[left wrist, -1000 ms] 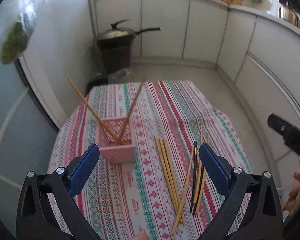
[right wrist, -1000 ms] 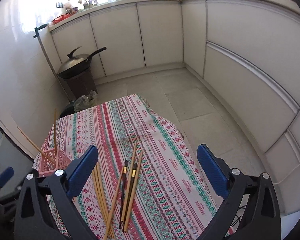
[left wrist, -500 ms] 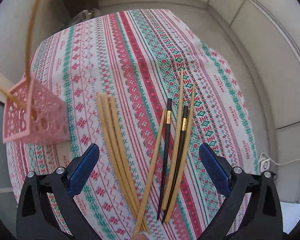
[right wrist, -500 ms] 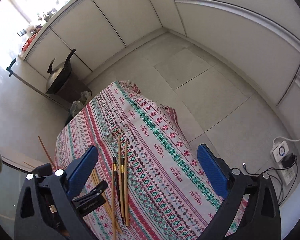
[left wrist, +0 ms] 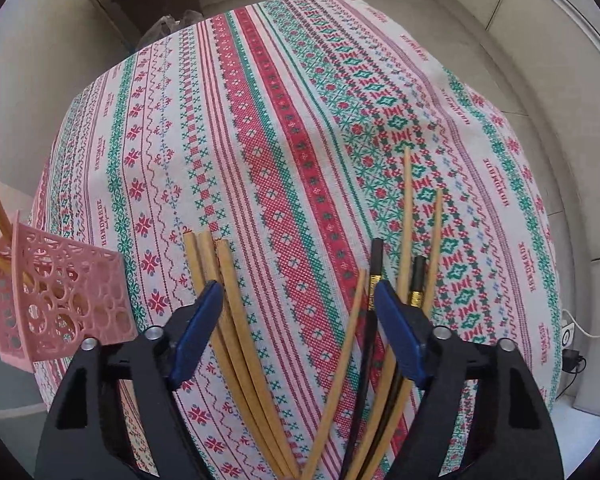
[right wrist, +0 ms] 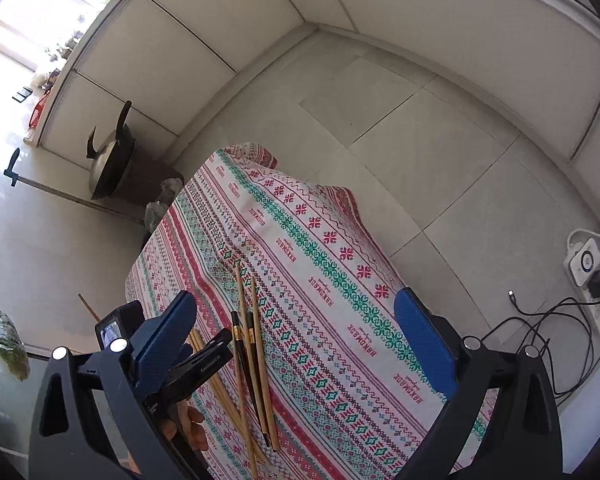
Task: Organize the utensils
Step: 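Move both open tools back down to the chopstick pile, then close the left tool on a wooden chopstick while the right tool grasps another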
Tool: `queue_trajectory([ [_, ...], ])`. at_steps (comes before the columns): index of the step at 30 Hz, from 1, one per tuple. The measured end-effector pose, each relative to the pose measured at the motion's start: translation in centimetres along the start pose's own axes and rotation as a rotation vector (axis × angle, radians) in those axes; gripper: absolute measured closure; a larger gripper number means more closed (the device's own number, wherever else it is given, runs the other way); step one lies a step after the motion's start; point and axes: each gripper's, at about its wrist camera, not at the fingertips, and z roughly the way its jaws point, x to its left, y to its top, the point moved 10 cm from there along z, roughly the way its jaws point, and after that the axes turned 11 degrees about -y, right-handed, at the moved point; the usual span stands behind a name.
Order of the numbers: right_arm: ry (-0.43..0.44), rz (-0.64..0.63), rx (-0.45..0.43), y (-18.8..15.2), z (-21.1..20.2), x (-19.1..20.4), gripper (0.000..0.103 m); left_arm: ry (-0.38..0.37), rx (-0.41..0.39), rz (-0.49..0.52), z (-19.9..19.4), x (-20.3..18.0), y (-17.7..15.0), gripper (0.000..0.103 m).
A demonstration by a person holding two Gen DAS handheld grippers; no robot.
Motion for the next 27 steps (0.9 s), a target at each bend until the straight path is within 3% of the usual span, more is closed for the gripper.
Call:
queue_trajectory([
  [6, 0.004, 0.003, 0.011, 0.0, 0.5, 0.0, 0.007, 0.002, 0.020, 0.007, 1.8, 0.7, 0.8, 0.036],
  [11, 0.001, 0.010, 0.017, 0.1, 0.7, -0.2, 0.007, -0.017, 0.026, 0.045, 2.5, -0.6, 0.4, 0.056],
  [18, 0.000, 0.005, 0.032, -0.3, 1.1, -0.1, 0.007, -0.088, 0.028, 0.055, 2.7, -1.4, 0.6, 0.064],
  [23, -0.003, 0.005, 0.054, -0.6, 1.8, 0.1, 0.007, -0.076, 0.010, 0.118, 2.5, -2.2, 0.6, 0.096],
  [27, -0.015, -0.001, 0.064, -0.7, 2.5, 0.3, 0.007, -0.070, -0.008, 0.130, 2.5, -2.9, 0.4, 0.099],
])
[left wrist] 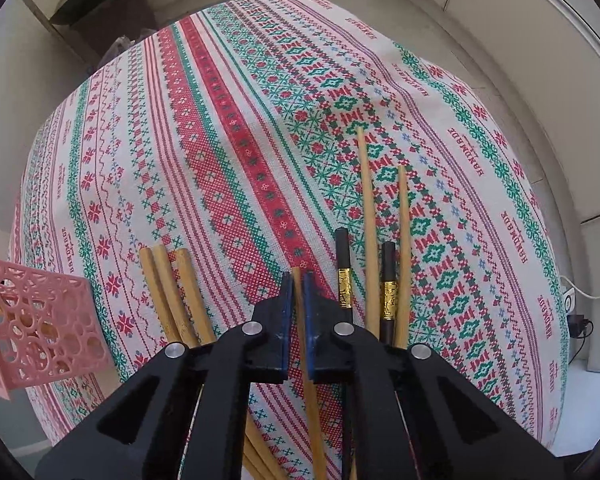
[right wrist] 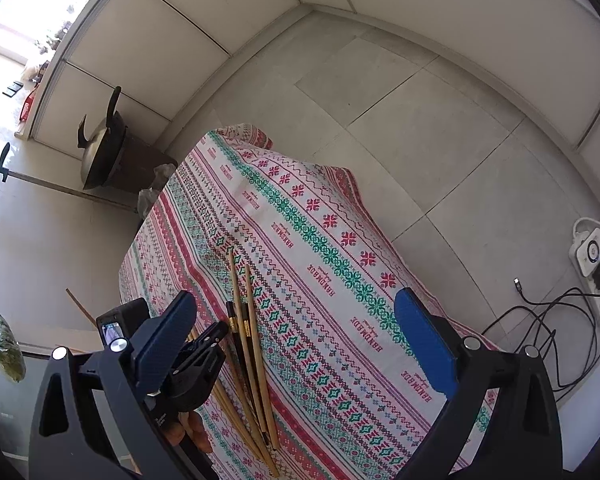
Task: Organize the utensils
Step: 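Close the left tool on a wooden chopstick while the right tool grasps another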
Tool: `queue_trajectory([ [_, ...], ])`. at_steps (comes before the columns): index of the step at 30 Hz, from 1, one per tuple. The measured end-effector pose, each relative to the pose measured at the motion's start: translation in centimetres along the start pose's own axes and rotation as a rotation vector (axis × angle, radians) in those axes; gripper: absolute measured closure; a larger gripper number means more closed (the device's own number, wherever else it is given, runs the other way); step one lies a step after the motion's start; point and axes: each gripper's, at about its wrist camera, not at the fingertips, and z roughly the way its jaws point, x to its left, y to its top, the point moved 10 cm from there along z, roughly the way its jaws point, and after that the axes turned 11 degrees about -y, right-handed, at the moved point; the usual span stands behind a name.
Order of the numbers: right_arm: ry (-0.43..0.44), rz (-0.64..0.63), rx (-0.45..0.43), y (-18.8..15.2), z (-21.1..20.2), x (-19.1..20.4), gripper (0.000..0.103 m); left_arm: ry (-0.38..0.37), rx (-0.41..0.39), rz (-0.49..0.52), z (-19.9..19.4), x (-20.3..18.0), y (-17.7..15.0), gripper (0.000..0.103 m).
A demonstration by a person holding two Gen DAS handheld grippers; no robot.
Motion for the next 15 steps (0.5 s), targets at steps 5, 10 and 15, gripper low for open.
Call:
queue_trajectory([
  [5, -0.030, -0.009, 0.008, 0.0, 1.3, 0.6, 0.007, -0.016, -0.053, -0.012, -1.5, -0.1, -0.7, 0.100],
  [10, -0.051, -0.028, 0.021, -0.3, 3.0, 2.0, 0.007, -0.040, -0.115, -0.008, -5.2, -0.2, -2.0, 0.100],
  [15, -0.084, -0.077, 0.051, -1.0, 5.9, 4.3, 0.007, -0.077, -0.219, -0.003, -10.7, -0.9, -3.1, 0.100],
])
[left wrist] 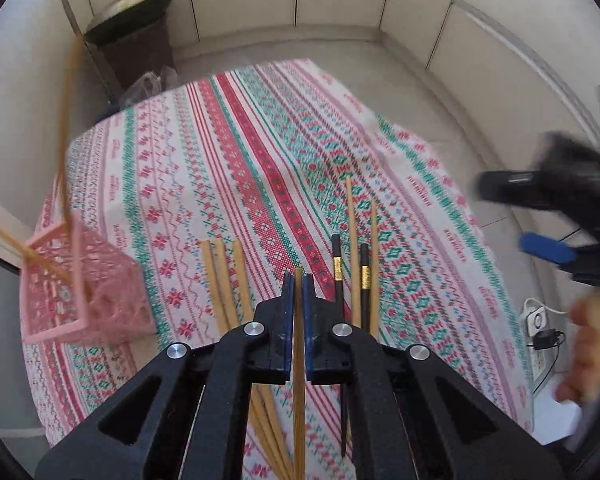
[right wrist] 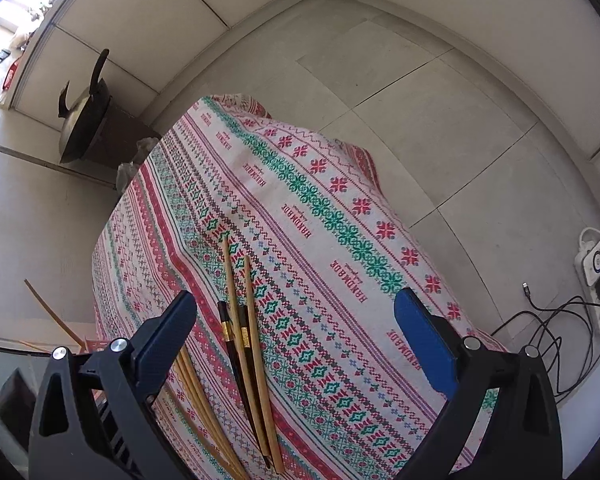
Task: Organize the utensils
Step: 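Close the left tool on a wooden chopstick while the right tool grasps another, then lift both chopsticks and carry them over the pink basket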
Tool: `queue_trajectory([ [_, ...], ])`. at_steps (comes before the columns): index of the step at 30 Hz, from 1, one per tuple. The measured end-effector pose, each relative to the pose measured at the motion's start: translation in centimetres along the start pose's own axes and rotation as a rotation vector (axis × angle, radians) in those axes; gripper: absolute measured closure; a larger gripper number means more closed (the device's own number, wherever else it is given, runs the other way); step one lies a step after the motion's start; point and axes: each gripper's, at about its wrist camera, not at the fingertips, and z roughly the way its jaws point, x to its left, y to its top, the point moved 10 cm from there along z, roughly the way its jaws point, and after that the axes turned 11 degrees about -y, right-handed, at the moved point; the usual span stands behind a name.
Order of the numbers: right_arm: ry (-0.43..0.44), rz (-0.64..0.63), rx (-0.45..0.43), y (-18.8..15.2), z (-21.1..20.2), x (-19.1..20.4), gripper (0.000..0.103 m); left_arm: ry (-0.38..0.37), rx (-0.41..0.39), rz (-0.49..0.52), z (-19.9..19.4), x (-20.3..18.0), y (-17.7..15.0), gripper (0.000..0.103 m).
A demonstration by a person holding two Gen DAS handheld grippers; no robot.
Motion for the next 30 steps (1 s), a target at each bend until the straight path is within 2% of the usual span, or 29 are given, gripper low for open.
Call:
queue_trajectory([
  [4, -0.060, -0.066, -0.009, 0.0, 2.4, 2.0, 0.007, -0.039, -0.087, -0.005, -5.3, 0.1, -0.9, 0.100],
  [6, -0.084, -0.077, -0.001, -0.1, 3.7, 2.7, 0.011, -0.053, -0.133, -0.009, -8.1, 0.4, -1.8, 0.099],
  [8, -0.097, -0.076, 0.022, -0.3, 5.0, 3.4, 0.023, -0.057, -0.176, -0.015, -10.4, 0.9, -2.4, 0.099],
  [11, -0.138, -0.094, 0.037, -0.5, 6.6, 4.2, 0.035, -0.052, -0.219, -0.020, -13.1, 1.7, -3.5, 0.099],
  [13, -0.162, -0.096, 0.048, -0.6, 7.6, 4.6, 0.042, -0.059, -0.235, -0.026, -14.5, 2.4, -4.1, 0.099],
  [14, -0.177, -0.094, 0.049, -0.6, 8.2, 4.7, 0.043, -0.056, -0.250, -0.029, -15.2, 2.8, -4.3, 0.099],
  [17, -0.217, -0.119, 0.005, -0.2, 8.4, 5.4, 0.048, -0.056, -0.289, -0.036, -17.0, 3.6, -4.7, 0.099],
  [18, -0.230, -0.128, -0.007, 0.0, 8.5, 5.7, 0.053, -0.054, -0.299, -0.038, -17.5, 3.9, -4.8, 0.100],
  [19, -0.257, -0.149, -0.025, 0.1, 8.6, 5.9, 0.063, -0.054, -0.307, -0.039, -17.9, 4.3, -4.8, 0.100],
  [22, -0.341, -0.213, -0.087, 0.0, 8.8, 6.3, 0.069, -0.051, -0.329, -0.054, -19.1, 5.3, -5.0, 0.099],
  [24, -0.379, -0.270, -0.141, -0.4, 8.8, 7.0, 0.081, -0.047, -0.340, -0.074, -19.6, 6.1, -5.0, 0.099],
  [25, -0.375, -0.301, -0.161, -0.7, 8.8, 7.5, 0.092, -0.046, -0.345, -0.085, -19.8, 6.5, -5.0, 0.099],
  [26, -0.370, -0.317, -0.168, -1.0, 8.7, 7.9, 0.097, -0.046, -0.350, -0.096, -20.0, 6.9, -5.0, 0.099],
  [28, -0.346, -0.312, -0.167, -1.3, 8.6, 8.1, 0.098, -0.042, -0.360, -0.109, -20.3, 7.3, -5.0, 0.099],
  [30, -0.274, -0.271, -0.148, -1.5, 8.2, 7.7, 0.098, -0.045, -0.372, -0.126, -20.7, 7.8, -4.9, 0.099],
])
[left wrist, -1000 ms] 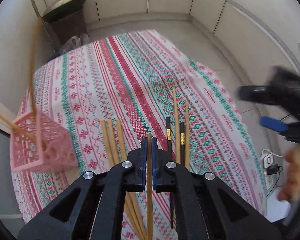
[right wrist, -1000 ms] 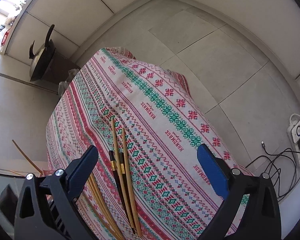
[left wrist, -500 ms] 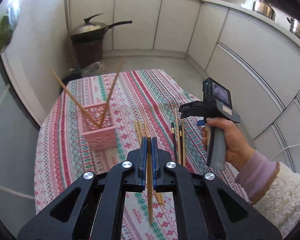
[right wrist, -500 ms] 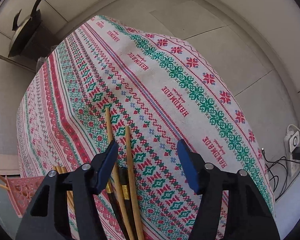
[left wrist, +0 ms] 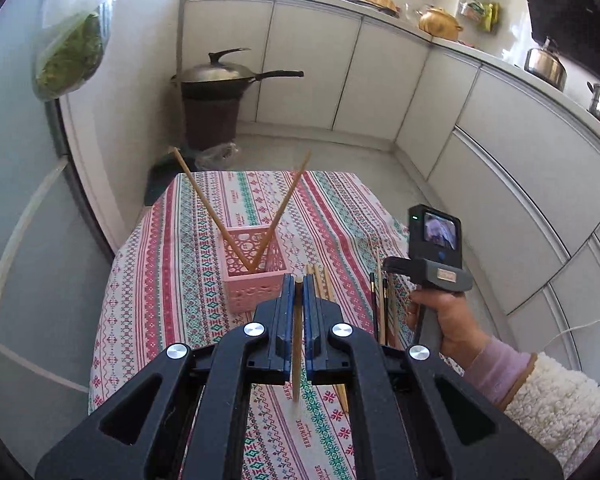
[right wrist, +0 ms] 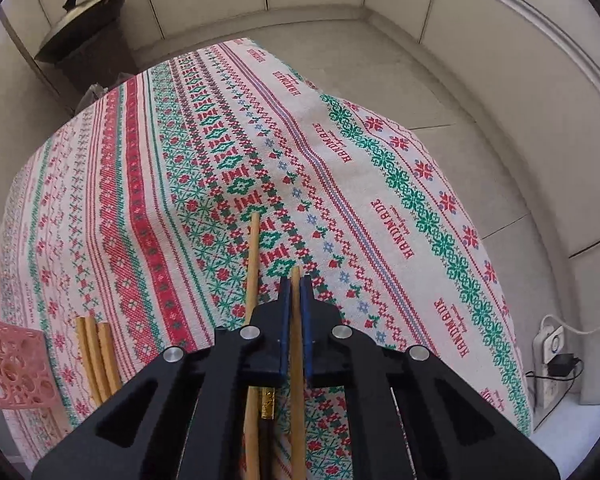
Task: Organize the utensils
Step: 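Lift both chopsticks and carry them over the pink basket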
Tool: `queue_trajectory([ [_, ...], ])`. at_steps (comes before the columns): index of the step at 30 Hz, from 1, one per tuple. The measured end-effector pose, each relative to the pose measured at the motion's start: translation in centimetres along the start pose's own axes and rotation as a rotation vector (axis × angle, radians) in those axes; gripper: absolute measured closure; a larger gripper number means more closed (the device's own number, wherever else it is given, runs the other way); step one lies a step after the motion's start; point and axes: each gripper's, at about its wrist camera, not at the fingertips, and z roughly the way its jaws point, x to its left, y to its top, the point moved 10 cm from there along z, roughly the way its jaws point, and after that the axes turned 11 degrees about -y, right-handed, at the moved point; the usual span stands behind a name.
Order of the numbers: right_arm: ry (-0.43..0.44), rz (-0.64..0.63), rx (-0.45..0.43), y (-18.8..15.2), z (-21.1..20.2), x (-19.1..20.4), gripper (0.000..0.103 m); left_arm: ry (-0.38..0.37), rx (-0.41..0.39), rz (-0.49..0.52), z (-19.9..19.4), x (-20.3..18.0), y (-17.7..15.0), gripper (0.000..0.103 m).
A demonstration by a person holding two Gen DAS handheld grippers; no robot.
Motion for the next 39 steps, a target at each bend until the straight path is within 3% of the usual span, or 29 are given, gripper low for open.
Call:
queue_trajectory([
  [6, 0.147, 0.089, -0.003, -0.5, -4.3, -2.8, 0.098, -0.006, -0.041, -0.043, -1.2, 1.0, 0.6, 0.099],
  [22, 0.345, 0.004, -0.299, -1.3, -23.9, -5.4, 0.098, -0.035, -0.161, -0.115, -4.9, 1.1, 3.6, 0.099],
  [30, 0.477, 0.052, -0.376, 1.0, -31.1, -5.3, 0.098, -0.027, -0.267, -0.134, -7.3, 0.8, 8.6, 0.099],
  [39, 0.607, 0.078, -0.429, 4.4, -36.7, -2.8, 0.098, 0.070, -0.369, -0.146, -7.8, 3.1, 13.9, 0.099],
])
